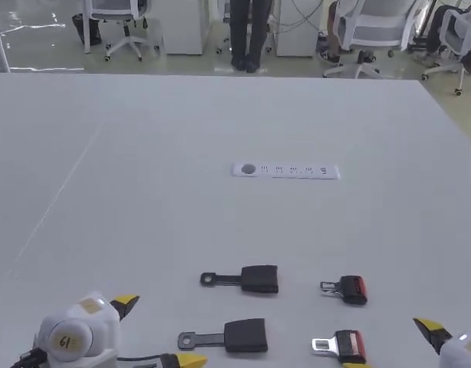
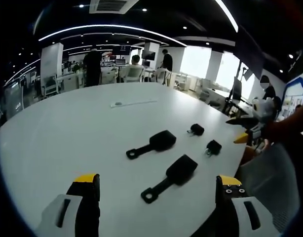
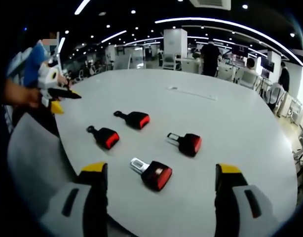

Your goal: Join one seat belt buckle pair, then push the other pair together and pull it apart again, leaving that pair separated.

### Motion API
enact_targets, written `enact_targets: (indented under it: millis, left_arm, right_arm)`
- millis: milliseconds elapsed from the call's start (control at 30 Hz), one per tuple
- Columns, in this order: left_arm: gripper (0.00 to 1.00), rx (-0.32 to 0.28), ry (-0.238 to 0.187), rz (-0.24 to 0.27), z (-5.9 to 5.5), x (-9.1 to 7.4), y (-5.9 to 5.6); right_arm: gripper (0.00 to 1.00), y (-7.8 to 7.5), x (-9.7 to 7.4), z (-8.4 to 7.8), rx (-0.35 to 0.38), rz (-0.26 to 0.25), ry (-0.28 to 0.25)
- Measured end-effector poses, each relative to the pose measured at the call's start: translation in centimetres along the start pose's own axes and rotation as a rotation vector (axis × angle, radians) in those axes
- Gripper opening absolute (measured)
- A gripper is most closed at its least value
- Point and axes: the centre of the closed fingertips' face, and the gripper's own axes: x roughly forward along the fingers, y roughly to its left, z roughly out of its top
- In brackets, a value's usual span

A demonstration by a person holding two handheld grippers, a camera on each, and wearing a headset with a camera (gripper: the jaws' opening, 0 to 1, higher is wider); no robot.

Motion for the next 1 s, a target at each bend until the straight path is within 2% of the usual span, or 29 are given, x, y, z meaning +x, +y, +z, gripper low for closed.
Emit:
enact_targets:
  millis: [300,500,700,833,1000]
  left_arm:
    - [0.99,0.034,0.033,-0.038,-0.2,1.7,0.3]
    - [0.98,0.065,0.065,-0.073,-0.6,3.0,-0.1]
    - [0.97,0.096,0.080,-0.114,-0.9,4.1,-0.6]
    - [0.97,0.133,0.112,-0.141,-1.4,4.8,-1.1]
    - [0.91,0.167,0.130,-0.180,-1.7,5.5,-1.4]
  right_arm:
    - [0.92,-0.2,1.4,-0.7,-0.010,0.032,0.035]
    - [0.92,0.2,2.4,-1.0,-0.025,0.064,0.054]
    - [0.90,0.8,3.3,-1.5,-0.060,0.109,0.087]
    - [0.84,1.1,3.6,-1.6,-0.129,0.147,0.102]
    - [0.84,1.3,4.1,-2.1,-0.172,0.206,0.138]
